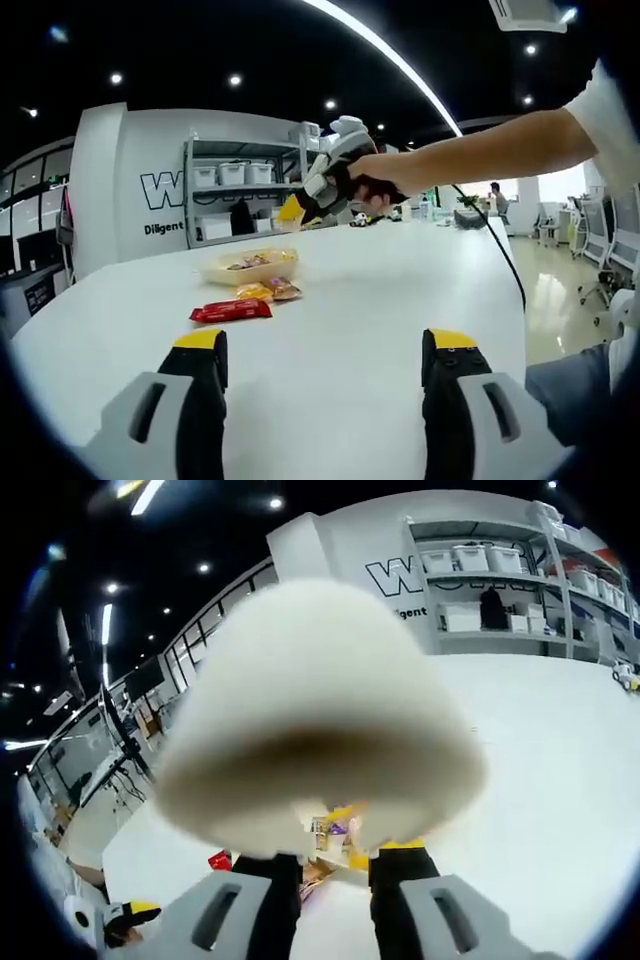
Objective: Place the target food into the container with the food tongs after gripping and lifting it, then release it inside without dropping or visibly crushing the food.
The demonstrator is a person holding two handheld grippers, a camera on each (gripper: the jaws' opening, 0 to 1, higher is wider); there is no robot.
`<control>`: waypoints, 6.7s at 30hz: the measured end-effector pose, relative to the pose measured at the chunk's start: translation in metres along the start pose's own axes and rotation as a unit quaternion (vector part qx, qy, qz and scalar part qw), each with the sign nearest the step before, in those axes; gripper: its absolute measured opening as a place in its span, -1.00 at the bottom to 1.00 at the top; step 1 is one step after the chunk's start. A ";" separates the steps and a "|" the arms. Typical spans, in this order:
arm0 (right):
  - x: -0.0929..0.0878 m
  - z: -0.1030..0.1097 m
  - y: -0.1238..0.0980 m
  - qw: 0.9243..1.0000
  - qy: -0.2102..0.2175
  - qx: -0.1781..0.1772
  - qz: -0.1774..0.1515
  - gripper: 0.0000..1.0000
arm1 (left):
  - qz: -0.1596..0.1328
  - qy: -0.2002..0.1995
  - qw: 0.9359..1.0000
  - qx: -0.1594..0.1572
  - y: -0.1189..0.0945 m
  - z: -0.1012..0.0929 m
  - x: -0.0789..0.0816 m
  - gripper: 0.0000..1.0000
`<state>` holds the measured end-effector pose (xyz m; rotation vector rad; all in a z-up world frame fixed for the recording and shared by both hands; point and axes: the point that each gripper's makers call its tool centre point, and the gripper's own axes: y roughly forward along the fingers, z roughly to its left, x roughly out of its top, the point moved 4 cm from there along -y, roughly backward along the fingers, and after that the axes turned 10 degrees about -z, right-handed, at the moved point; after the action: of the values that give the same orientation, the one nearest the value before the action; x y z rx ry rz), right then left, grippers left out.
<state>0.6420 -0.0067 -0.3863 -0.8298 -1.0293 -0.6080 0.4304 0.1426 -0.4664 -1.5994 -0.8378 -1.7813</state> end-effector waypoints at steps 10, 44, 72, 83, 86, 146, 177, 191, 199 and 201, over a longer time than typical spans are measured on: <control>-0.025 0.036 -0.009 0.999 0.003 0.028 0.023 -0.61 | 0.004 0.005 1.000 0.000 0.000 -0.003 0.000 0.55; -0.076 0.058 0.011 0.996 -0.071 0.005 0.056 -0.57 | -0.003 0.014 1.000 -0.004 -0.001 -0.002 0.001 0.52; -0.059 0.024 -0.002 0.996 -0.054 -0.035 0.057 -0.57 | -0.002 0.018 1.000 -0.015 -0.001 -0.005 0.001 0.48; -0.078 0.046 0.007 0.985 -0.155 -0.026 0.075 -0.58 | -0.002 0.019 1.000 -0.012 -0.001 -0.005 0.001 0.45; -0.084 0.046 0.003 0.984 -0.156 -0.022 0.083 -0.58 | -0.004 0.019 1.000 -0.013 -0.001 -0.006 0.002 0.45; -0.089 0.020 0.006 0.987 -0.119 -0.004 0.106 -0.62 | -0.002 0.017 1.000 -0.019 0.000 -0.007 0.001 0.38; -0.021 0.004 0.004 0.991 -0.131 -0.025 0.022 -0.70 | -0.002 0.022 1.000 -0.022 -0.001 -0.008 0.000 0.35; -0.024 -0.001 0.046 0.988 -0.150 -0.018 0.033 -0.69 | -0.012 0.021 0.999 -0.024 -0.001 -0.008 0.002 0.34; -0.030 -0.004 0.052 0.986 -0.158 -0.020 0.039 -0.68 | -0.013 0.021 0.999 -0.027 -0.002 -0.011 0.003 0.33; -0.031 -0.001 0.048 0.986 -0.162 -0.022 0.037 -0.68 | -0.014 0.021 0.999 -0.026 -0.002 -0.011 0.004 0.32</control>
<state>0.6675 0.0210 -0.4300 -1.0232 -1.2768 -0.4405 0.4219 0.1346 -0.4638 -1.5848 -0.8034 -1.8636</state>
